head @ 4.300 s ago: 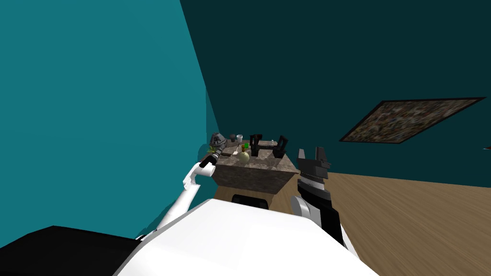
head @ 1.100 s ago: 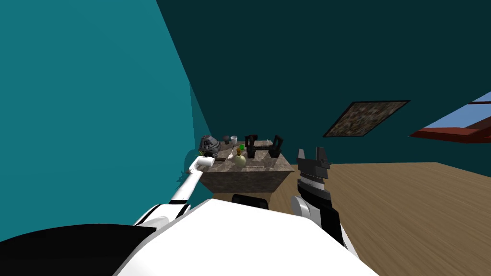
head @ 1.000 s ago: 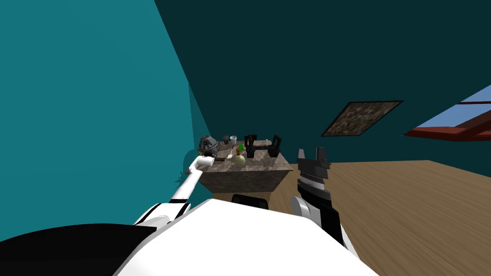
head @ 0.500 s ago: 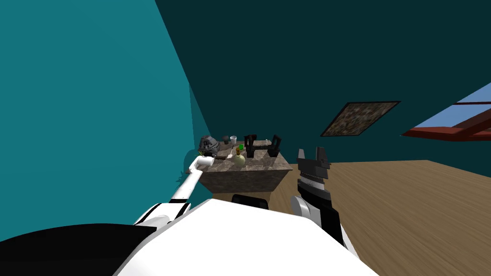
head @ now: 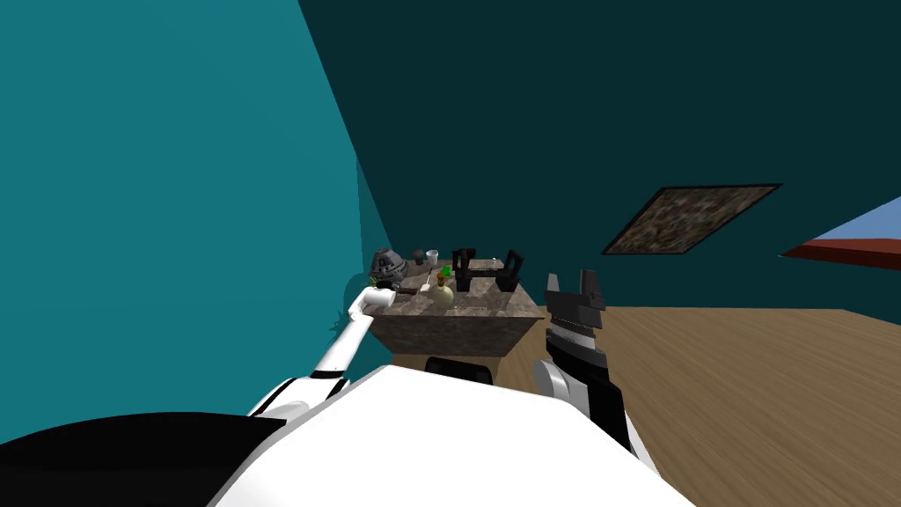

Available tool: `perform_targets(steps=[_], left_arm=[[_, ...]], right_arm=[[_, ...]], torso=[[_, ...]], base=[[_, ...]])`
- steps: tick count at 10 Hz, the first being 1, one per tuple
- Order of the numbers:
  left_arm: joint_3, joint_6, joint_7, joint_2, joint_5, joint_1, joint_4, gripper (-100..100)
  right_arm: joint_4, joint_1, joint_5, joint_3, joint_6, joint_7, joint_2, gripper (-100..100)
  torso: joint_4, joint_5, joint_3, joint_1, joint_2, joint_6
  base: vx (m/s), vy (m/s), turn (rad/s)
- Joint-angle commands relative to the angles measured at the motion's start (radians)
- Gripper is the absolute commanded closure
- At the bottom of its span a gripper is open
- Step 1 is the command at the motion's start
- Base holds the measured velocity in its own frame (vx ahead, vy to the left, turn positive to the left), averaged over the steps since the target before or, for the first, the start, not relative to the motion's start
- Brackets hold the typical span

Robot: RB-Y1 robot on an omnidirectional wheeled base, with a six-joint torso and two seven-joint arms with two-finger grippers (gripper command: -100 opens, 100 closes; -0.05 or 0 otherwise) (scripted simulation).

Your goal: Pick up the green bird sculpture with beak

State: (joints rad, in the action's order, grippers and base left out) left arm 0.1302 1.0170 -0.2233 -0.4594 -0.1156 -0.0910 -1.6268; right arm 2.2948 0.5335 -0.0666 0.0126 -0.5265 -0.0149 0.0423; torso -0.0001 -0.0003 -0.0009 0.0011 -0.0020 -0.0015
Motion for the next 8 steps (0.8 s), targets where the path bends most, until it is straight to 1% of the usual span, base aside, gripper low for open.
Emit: perform_targets(steps=[1,6,7,8], left_arm=[[-0.012,0.019,-0.002,0.008,0.003,0.01,-0.036,100],[-0.05,0.078,-0.002,0.039,0.02,0.052,-0.162,100],[-0.044,0.068,-0.004,0.033,0.015,0.051,-0.148,100],[-0.045,0.071,-0.004,0.034,0.016,0.053,-0.152,0]], right_arm=[[0.0,0.0,0.0,0.0,0.0,0.0,0.0,0],[0.0,0.0,0.0,0.0,0.0,0.0,0.0,0],[0.0,0.0,0.0,0.0,0.0,0.0,0.0,0],[0.0,0.0,0.0,0.0,0.0,0.0,0.0,0]], torso=[[0.0,0.0,0.0,0.0,0.0,0.0],[0.001,0.0,0.001,-0.001,0.001,0.0],[0.001,0.0,0.001,-0.001,0.001,0.0],[0.001,0.0,0.001,-0.001,0.002,0.001]], base=[[0.046,0.013,0.099],[0.04,0.012,0.105],[0.023,0.004,0.019],[0.0,0.0,0.0]])
